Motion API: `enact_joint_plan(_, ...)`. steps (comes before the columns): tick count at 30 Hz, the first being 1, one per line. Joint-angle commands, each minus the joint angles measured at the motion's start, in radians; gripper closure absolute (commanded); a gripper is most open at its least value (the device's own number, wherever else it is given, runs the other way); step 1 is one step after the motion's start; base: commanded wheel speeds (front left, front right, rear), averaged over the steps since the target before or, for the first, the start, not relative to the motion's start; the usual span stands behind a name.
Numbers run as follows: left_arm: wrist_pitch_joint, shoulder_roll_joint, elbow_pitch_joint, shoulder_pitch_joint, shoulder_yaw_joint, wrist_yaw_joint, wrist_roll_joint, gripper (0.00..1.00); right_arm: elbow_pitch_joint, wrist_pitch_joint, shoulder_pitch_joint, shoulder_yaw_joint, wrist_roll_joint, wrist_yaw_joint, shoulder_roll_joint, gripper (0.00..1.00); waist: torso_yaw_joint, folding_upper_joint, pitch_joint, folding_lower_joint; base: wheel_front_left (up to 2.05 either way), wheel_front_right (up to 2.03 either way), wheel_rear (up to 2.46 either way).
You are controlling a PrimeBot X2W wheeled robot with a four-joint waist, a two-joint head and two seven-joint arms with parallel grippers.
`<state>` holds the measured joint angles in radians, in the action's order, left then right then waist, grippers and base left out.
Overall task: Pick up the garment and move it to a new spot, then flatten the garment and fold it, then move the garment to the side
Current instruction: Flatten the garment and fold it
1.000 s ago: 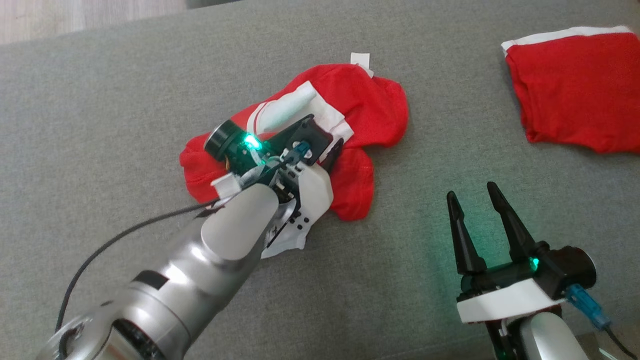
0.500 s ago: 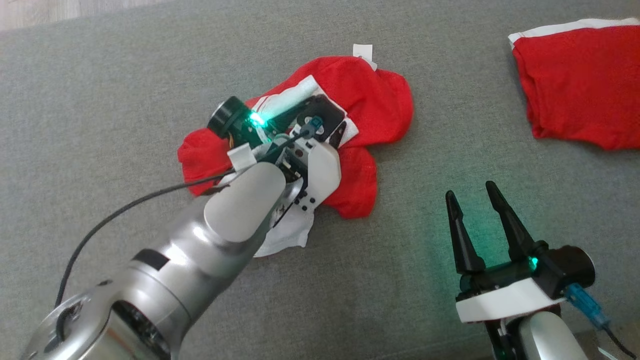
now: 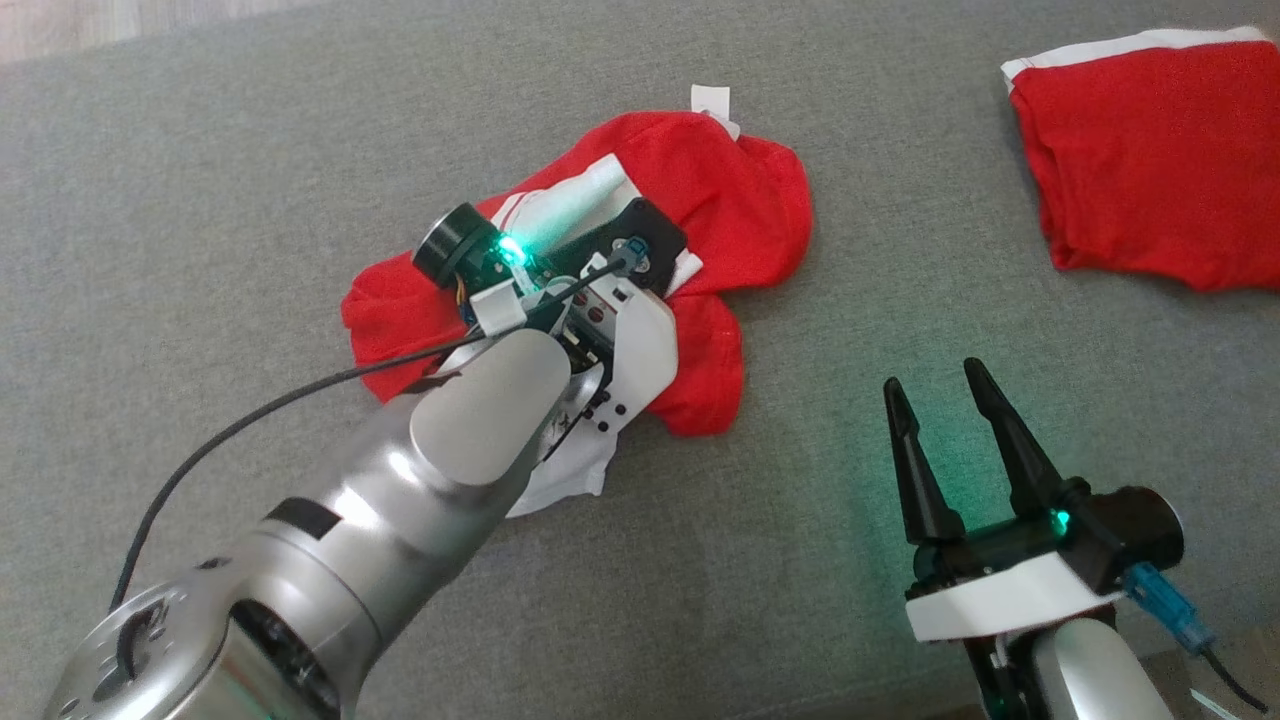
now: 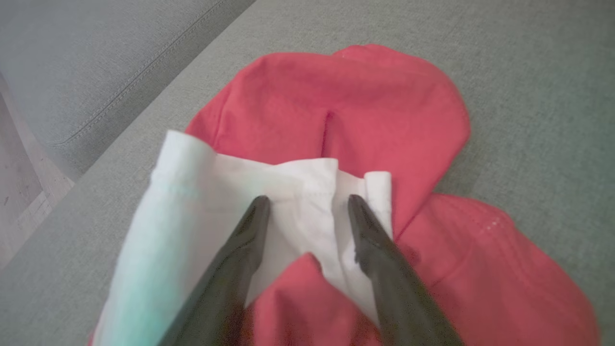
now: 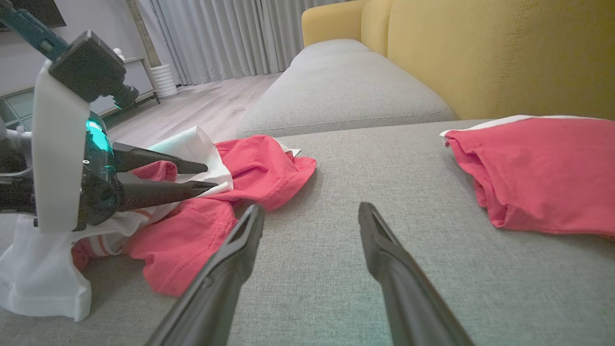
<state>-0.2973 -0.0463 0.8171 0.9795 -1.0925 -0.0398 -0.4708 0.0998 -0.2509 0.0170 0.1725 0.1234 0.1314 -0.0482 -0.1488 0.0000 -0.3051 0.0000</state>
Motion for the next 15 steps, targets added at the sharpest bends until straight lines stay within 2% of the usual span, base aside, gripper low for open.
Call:
enact_joint_plan(1,0.007,-0.004,-0.015,0.058,0.016,-0.007,0.004,0.43,-0.027,-0.011,0.03,0.027,0.005,-0.001,-0.002,0.0,-0.003,0.0,-0.002,0.0,0.0,0.0,0.0)
enact_joint_plan(3,0.012,-0.004,-0.01,0.062,0.01,-0.007,0.003,0.69,-0.025,-0.011,0.031,0.028,0.007,-0.001,-0.002,0.0,-0.007,0.0,-0.002,0.0,0.0,0.0,0.0)
enact_joint_plan(4,0.015,-0.004,-0.006,0.064,0.007,-0.008,0.003,1.0,-0.024,-0.011,0.032,0.028,0.008,-0.001,-0.002,0.0,-0.009,0.0,-0.002,0.0,0.0,0.0,0.0)
enact_joint_plan(11,0.079,-0.004,-0.018,0.085,-0.011,-0.008,0.0,1.0,-0.022,-0.011,0.032,0.02,0.011,-0.001,-0.002,0.0,-0.005,0.0,0.011,0.0,0.0,0.0,0.0)
enact_joint_plan(15,0.13,-0.004,-0.089,0.085,-0.015,0.004,-0.028,1.0,-0.02,-0.011,0.018,0.012,0.011,-0.001,-0.002,0.0,0.023,0.0,0.048,0.0,0.0,0.0,0.0)
